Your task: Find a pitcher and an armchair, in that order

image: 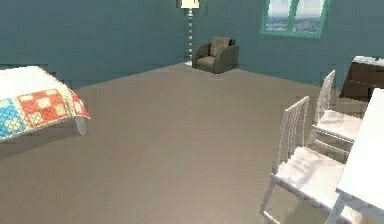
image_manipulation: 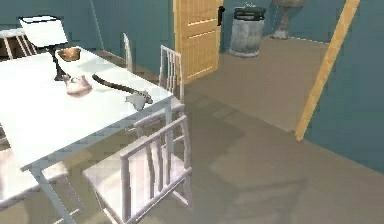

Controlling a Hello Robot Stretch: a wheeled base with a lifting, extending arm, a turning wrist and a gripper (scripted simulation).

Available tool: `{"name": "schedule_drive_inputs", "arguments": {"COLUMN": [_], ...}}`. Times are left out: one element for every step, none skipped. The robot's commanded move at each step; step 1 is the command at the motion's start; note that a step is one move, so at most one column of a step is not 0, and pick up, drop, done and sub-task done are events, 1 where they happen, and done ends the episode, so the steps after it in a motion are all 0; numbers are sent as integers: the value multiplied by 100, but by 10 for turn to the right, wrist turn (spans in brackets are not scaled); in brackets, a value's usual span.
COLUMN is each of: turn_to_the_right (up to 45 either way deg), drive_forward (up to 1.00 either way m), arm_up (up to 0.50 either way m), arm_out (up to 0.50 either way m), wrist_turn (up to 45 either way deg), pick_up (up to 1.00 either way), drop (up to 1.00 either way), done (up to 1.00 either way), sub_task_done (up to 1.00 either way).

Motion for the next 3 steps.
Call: {"name": "schedule_drive_inputs", "arguments": {"turn_to_the_right": [0, 90, 0], "drive_forward": [100, 0, 25], "arm_up": [0, 0, 0], "arm_out": [0, 0, 0], "wrist_turn": [0, 0, 0], "pick_up": [0, 0, 0], "drop": [0, 0, 0], "done": [0, 0, 0], "sub_task_done": [0, 0, 0]}}
